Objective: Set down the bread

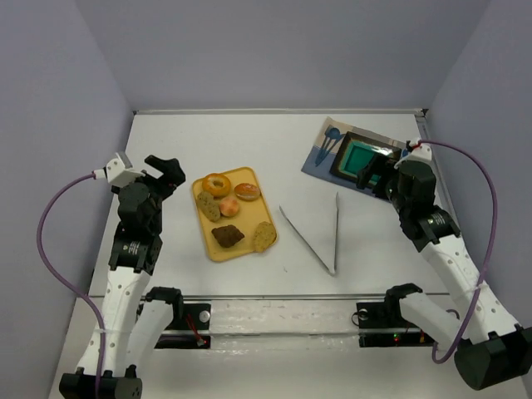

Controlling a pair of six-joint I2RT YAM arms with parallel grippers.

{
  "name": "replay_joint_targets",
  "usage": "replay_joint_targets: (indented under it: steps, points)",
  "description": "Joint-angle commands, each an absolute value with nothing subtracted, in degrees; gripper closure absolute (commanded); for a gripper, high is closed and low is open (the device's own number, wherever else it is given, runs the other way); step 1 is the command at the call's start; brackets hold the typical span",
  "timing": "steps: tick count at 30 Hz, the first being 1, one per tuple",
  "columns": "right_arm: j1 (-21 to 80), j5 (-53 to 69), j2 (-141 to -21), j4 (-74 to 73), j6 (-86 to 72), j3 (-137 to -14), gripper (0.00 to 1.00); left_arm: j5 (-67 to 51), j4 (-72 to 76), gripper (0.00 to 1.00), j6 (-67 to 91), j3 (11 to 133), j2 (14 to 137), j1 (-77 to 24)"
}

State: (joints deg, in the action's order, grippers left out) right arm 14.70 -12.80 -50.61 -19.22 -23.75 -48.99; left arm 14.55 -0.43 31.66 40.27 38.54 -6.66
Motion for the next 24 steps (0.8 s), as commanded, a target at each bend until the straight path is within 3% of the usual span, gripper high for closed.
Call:
replay_joint_targets:
  steps: [1,10,16,17,24]
  points:
    - [14.68,-12.22,-47.64,-16.61,-23.37,-49.31,0.0,13.71,0.09,0.01,32.43,41.22,36.22,-6.59]
    - [16.24,1.66,-50.78,-25.03,-18.37,-50.97,0.0,13.45,1.4,0.01,32.08,39.2,35.86,-6.59]
    - [29.25,-6.84,-59.57,-30.31,-16.0,-52.64,0.0,13.09,1.58,0.01,31.29,38.67,37.97,-6.59]
    - [32.49,-11.38,-66.2,-34.67,-16.0,-53.86,0.0,13.27,1.84,0.01,31.2,38.41,38.23,-6.59]
    - [38.41,-10.65,-77.94,-40.15,-13.01,-57.65,0.0,13.18,2.11,0.01,31.03,37.97,38.94,-6.77]
